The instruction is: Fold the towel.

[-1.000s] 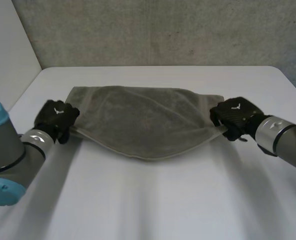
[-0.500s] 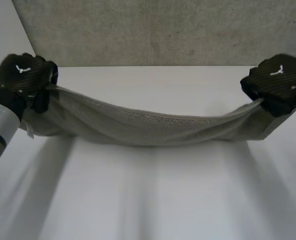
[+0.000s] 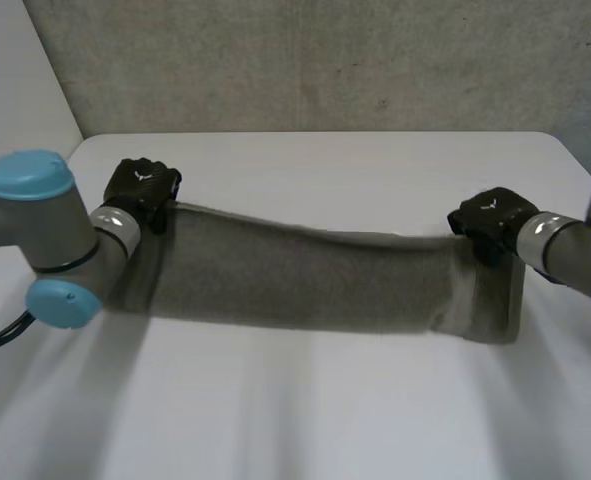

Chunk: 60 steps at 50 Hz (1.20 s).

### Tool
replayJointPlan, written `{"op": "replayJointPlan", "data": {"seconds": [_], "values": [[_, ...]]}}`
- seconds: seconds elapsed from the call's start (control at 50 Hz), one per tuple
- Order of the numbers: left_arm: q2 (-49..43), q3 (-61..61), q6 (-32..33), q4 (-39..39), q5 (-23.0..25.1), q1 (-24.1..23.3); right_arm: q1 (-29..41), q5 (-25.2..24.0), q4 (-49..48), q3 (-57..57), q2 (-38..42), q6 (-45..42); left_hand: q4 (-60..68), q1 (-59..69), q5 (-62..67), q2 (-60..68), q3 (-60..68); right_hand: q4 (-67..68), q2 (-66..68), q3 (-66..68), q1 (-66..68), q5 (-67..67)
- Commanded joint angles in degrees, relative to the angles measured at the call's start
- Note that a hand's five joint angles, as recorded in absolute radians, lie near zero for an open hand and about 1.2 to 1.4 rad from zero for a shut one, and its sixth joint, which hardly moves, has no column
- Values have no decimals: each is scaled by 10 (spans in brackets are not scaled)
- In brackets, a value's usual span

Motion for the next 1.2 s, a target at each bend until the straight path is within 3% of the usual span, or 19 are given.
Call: {"op": "replayJointPlan", "data": {"seconds": [0.02, 0.08, 0.12, 0.14, 0.16, 0.18, 0.2, 0.38, 0.5, 0.64, 0.76, 0.88, 1.06, 1.2], "values": [[-62, 57, 46, 45, -44, -15, 20, 39, -122, 15, 21, 46, -71, -31, -165, -57, -90, 30, 29, 24, 33, 29], [-77, 68, 77, 55, -52, -20, 22, 39, -135, 14, 23, 49, -71, -31, -165, -57, -90, 30, 29, 24, 33, 29], [-82, 69, 85, 58, -53, -23, 24, 39, -139, 13, 29, 49, -71, -31, -165, -57, -90, -50, -51, -56, -47, -51], [-85, 68, 92, 58, -53, -27, 31, 41, -142, 9, 35, 47, -197, -157, -292, -184, -216, -258, -259, -264, -255, -260], [-86, 63, 96, 59, -54, -32, 36, 43, -142, 8, 39, 46, -552, -511, -646, -538, -570, -493, -494, -499, -490, -495], [-86, 63, 96, 59, -54, -32, 36, 43, -142, 8, 39, 46, -555, -515, -650, -542, -574, -496, -496, -502, -493, -497], [-86, 60, 99, 58, -54, -40, 37, 44, -142, 8, 40, 47, -771, -731, -865, -757, -790, -670, -671, -676, -667, -671], [-59, 36, 127, 57, -64, -60, 39, 42, -142, 24, 34, 66, -771, -731, -865, -757, -790, -670, -671, -676, -667, -671], [-23, 17, 114, 56, -89, -61, 33, 34, -160, 69, -49, 140, -771, -730, -865, -757, -789, -670, -671, -676, -667, -671], [72, -70, 13, 57, -82, -57, 31, 13, -188, 176, -173, 163, -769, -729, -863, -755, -788, -670, -671, -676, -667, -671], [153, -161, -83, 59, -33, -54, 30, 2, -182, 258, -215, 160, -764, -724, -858, -750, -783, -613, -614, -620, -611, -615], [211, -243, -111, 61, -6, -53, 7, 0, -193, 339, -226, 130, -761, -720, -855, -747, -779, -612, -613, -618, -609, -613], [234, -303, -113, 102, -2, -52, -19, -10, -238, 384, -216, 102, -761, -720, -855, -747, -779, -560, -560, -566, -557, -561], [231, -325, -113, 128, -2, -51, -33, -10, -260, 385, -151, 100, -759, -718, -853, -745, -778, -477, -478, -483, -475, -479]]}}
